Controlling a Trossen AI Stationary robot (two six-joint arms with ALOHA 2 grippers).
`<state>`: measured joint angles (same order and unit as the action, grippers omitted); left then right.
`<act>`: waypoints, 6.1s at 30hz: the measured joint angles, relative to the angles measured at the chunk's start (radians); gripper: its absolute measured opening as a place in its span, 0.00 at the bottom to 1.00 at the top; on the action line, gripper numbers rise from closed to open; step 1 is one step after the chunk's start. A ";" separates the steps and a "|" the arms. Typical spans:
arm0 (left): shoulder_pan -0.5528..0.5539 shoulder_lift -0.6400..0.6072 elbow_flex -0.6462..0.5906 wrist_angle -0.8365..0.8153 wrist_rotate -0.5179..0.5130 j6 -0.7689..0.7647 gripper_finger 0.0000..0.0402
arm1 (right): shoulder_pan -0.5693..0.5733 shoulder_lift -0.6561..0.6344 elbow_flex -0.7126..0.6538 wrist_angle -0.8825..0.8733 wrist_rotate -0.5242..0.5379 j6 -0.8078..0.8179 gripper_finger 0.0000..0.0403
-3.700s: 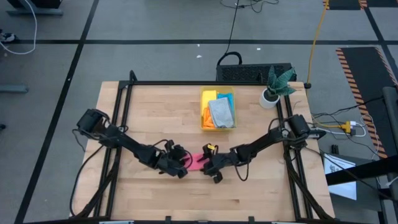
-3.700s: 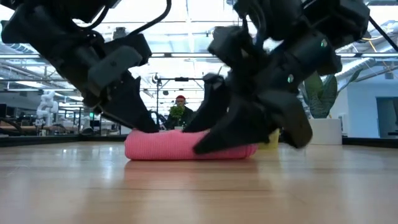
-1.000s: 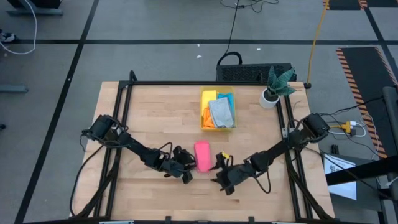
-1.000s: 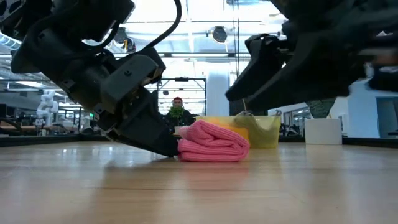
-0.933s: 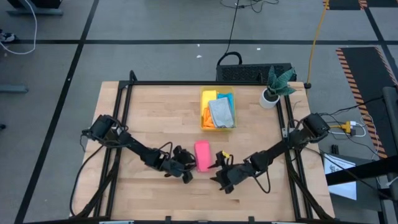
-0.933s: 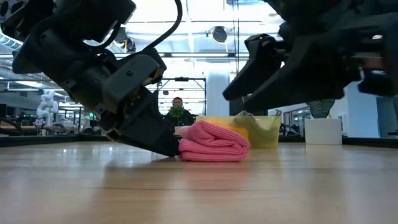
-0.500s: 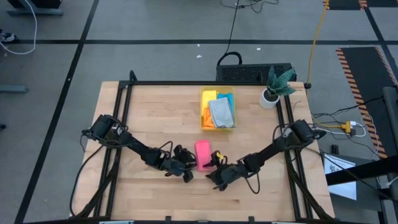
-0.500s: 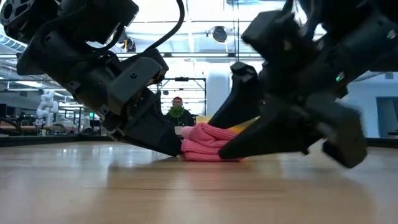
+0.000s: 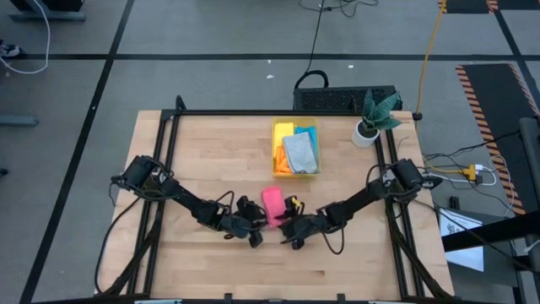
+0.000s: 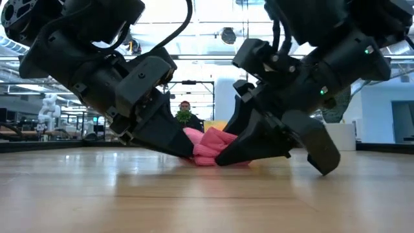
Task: Fold microfiber towels
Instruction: Put the folded pink microfiber towel into the yellow bin
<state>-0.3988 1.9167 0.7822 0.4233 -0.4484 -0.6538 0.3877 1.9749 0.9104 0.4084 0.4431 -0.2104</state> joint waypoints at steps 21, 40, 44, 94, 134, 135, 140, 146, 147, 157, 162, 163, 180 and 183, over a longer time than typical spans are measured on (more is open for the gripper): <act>-0.142 -0.199 0.001 -0.228 -0.143 0.032 0.28 | 0.021 -0.345 -0.003 -0.229 -0.107 0.145 0.04; -0.161 -0.203 0.000 -0.249 -0.182 0.020 0.28 | -0.530 -0.568 -0.002 -0.100 0.082 -0.041 0.03; -0.161 -0.203 0.000 -0.255 -0.182 0.021 0.28 | -0.625 -0.464 -0.002 0.011 0.081 -0.022 0.03; -0.158 -0.202 0.000 -0.264 -0.181 0.014 0.28 | -0.757 -0.438 -0.002 -0.074 -0.440 0.293 0.19; -0.141 -0.202 0.001 -0.271 -0.177 0.009 0.28 | -0.909 -0.306 0.009 0.054 -0.645 0.408 0.00; -0.141 -0.202 0.001 -0.271 -0.177 0.009 0.28 | -0.921 -0.289 0.011 0.054 -0.643 0.414 0.00; -0.140 -0.202 0.001 -0.270 -0.177 0.014 0.28 | -0.974 -0.183 0.030 0.041 -0.625 0.442 0.00; -0.140 -0.202 0.001 -0.270 -0.177 0.014 0.28 | -0.986 -0.098 0.045 -0.015 -0.575 0.407 0.00; -0.140 -0.202 0.001 -0.271 -0.177 0.014 0.28 | -0.986 -0.095 0.045 -0.017 -0.563 0.404 0.00; -0.140 -0.202 0.001 -0.273 -0.178 0.014 0.28 | -0.956 -0.247 0.045 -0.089 -0.540 0.347 0.00; -0.140 -0.202 0.001 -0.272 -0.178 0.014 0.28 | -0.891 -0.317 0.046 -0.081 -0.554 0.344 0.00; -0.140 -0.202 0.001 -0.271 -0.178 0.014 0.28 | -0.876 -0.316 0.046 -0.080 -0.575 0.342 0.00; -0.140 -0.202 0.001 -0.273 -0.178 0.013 0.28 | -0.839 -0.145 0.045 -0.186 -0.657 0.298 0.00; -0.140 -0.202 0.001 -0.276 -0.178 0.012 0.28 | -0.840 -0.172 0.045 -0.188 -0.657 0.300 0.00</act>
<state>-0.5388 1.7145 0.7830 0.1474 -0.6266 -0.6418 -0.4522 1.8033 0.9550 0.2203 -0.2143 0.0899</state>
